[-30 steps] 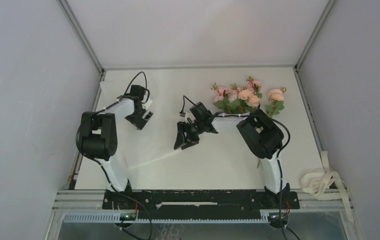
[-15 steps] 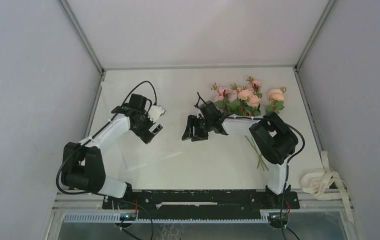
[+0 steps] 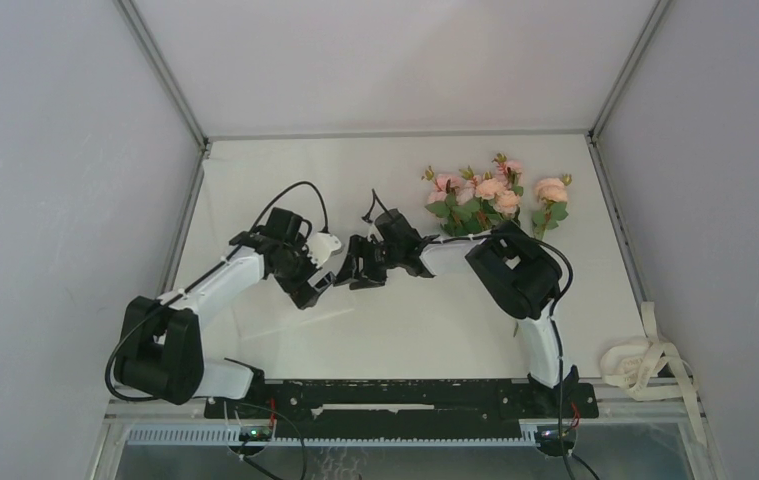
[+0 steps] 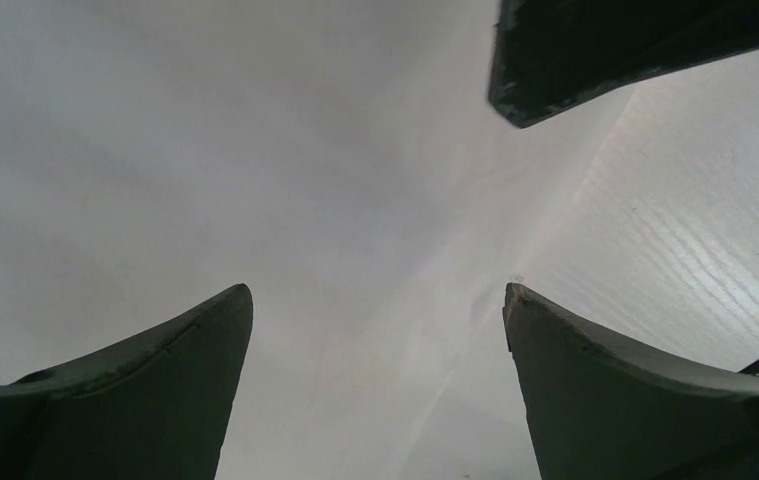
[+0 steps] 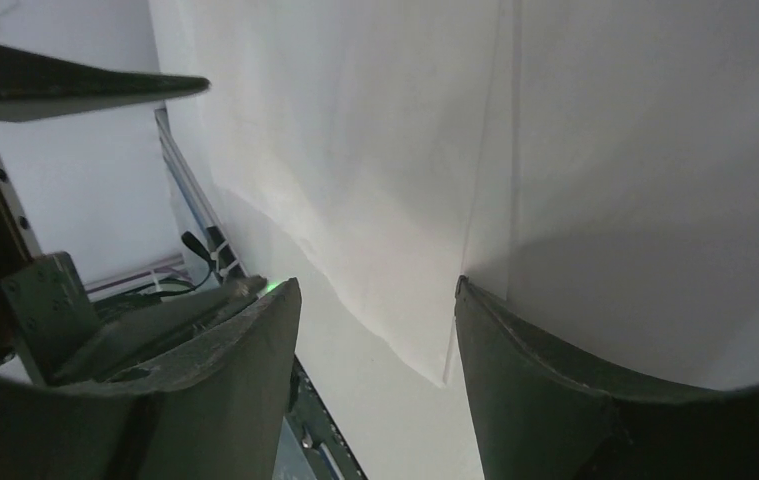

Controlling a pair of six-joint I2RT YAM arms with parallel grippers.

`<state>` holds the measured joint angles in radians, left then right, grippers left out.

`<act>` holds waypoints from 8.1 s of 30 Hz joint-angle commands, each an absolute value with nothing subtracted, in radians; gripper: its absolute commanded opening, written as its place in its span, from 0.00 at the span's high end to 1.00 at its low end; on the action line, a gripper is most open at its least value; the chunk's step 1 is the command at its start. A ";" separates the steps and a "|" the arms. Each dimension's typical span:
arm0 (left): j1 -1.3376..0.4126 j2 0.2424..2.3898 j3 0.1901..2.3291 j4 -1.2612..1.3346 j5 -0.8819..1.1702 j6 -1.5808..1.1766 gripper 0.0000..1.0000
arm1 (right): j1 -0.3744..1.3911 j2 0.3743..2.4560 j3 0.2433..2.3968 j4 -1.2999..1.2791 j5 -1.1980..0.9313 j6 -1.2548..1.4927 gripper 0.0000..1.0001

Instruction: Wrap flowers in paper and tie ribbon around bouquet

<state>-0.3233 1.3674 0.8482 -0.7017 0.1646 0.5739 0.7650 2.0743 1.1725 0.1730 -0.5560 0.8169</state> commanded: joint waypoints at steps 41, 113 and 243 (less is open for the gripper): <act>-0.666 1.432 0.678 -0.272 -0.337 0.620 1.00 | 0.633 2.087 1.216 0.187 -0.440 0.910 0.38; -0.566 1.032 0.971 -0.585 -0.087 0.506 1.00 | 0.624 1.545 1.053 0.163 -0.450 0.884 0.46; 0.103 0.986 1.048 -0.685 0.529 0.063 1.00 | 0.579 1.700 0.942 -0.183 0.057 0.500 0.20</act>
<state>-0.0154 0.9623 1.0870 -0.7799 0.3828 0.1627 0.5804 1.6424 0.8631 -0.1738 0.0250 0.4599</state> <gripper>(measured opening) 0.004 0.814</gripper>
